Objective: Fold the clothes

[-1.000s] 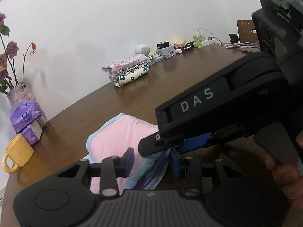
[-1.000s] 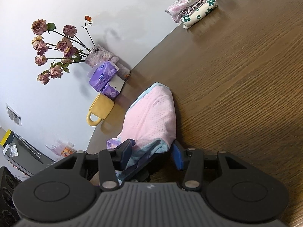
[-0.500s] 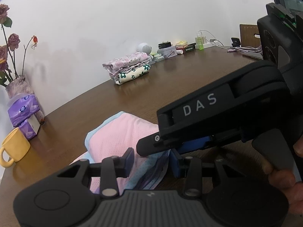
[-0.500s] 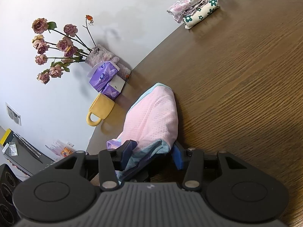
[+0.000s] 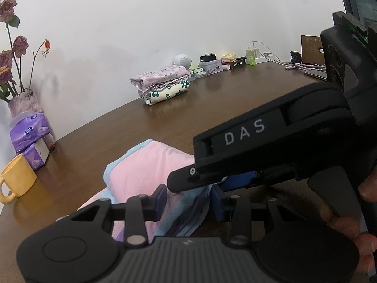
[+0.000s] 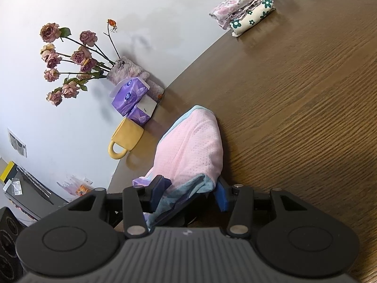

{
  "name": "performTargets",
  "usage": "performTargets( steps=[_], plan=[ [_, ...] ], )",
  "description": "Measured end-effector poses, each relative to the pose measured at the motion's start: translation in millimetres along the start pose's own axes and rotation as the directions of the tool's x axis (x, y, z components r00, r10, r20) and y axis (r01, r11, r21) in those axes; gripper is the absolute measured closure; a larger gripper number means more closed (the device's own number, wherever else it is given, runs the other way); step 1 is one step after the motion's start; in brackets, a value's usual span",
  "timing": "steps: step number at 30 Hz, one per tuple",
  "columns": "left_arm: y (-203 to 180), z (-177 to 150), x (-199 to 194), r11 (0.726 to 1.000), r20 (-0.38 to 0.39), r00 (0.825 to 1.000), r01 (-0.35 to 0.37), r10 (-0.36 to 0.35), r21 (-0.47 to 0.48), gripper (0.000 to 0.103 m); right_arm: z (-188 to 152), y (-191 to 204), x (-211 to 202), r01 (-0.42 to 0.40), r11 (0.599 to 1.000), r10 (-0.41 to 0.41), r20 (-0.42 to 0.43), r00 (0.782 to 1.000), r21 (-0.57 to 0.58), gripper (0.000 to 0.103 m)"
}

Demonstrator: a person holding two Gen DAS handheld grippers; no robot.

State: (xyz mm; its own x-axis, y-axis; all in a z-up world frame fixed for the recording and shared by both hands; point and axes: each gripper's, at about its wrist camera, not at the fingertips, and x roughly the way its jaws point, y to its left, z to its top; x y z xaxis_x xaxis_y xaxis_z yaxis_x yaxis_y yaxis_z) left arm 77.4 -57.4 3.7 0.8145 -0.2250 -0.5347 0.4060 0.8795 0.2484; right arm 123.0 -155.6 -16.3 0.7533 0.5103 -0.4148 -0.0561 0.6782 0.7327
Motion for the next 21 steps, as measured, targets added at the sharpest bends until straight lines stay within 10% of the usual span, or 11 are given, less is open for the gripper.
performTargets(
  steps=[21],
  plan=[
    [4.9, -0.5, -1.0, 0.999, 0.002, 1.0, -0.001, 0.001, -0.033, 0.063, -0.1, 0.3, 3.1, 0.008, 1.0, -0.008, 0.004, 1.0, 0.006, 0.058]
  ],
)
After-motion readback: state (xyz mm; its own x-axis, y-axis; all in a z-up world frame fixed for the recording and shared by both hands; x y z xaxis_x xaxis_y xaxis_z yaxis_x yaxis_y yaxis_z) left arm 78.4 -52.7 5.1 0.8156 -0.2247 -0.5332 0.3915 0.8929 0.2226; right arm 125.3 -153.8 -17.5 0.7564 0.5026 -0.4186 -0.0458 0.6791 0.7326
